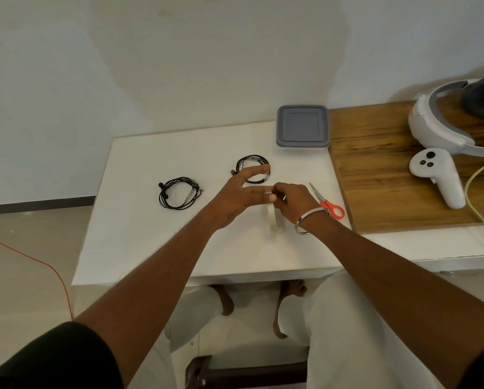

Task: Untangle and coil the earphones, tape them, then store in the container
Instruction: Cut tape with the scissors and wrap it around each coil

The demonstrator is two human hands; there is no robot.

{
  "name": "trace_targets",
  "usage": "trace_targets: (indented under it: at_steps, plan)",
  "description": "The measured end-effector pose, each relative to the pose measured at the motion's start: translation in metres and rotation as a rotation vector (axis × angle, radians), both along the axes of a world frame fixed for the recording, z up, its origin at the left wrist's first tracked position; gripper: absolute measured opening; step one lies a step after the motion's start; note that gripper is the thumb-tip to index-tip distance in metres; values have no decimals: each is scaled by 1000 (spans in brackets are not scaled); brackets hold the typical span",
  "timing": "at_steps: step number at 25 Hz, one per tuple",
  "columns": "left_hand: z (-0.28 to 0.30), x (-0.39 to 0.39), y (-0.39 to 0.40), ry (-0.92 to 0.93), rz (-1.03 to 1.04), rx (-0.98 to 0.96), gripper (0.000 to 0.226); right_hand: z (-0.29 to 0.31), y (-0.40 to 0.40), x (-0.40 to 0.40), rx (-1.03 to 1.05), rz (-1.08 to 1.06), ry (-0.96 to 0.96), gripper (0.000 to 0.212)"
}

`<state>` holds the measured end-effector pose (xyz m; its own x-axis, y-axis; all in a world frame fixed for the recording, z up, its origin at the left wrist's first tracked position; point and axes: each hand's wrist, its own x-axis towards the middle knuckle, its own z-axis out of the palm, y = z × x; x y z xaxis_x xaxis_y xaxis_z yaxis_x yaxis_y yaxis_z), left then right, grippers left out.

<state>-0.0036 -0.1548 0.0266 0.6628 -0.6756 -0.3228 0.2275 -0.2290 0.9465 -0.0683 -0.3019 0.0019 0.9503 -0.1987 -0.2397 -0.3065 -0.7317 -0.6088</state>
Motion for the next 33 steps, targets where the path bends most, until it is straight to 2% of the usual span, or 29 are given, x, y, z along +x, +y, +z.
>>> trace_targets:
  at_steps: [10, 18, 24, 27, 30, 33]
  plan:
    - [-5, 2, -4, -6, 50, -32, 66, -2, -3, -4, -76, 88, 99, 26]
    - [-11, -2, -8, -70, 183, 1, 45, -2, -3, -2, -71, 115, 103, 26]
    - [-11, -2, -11, -69, 235, 2, 48, -1, -7, -2, -76, 164, 122, 29]
    - [-9, -1, -10, -45, 228, -9, 51, -2, -15, -6, -69, 53, 65, 35]
    - [-8, -2, -11, -32, 245, 1, 50, -9, -31, -13, -276, -128, -85, 26]
    - [-7, -2, -11, -26, 236, 13, 49, -9, -46, -24, -537, -169, -59, 27]
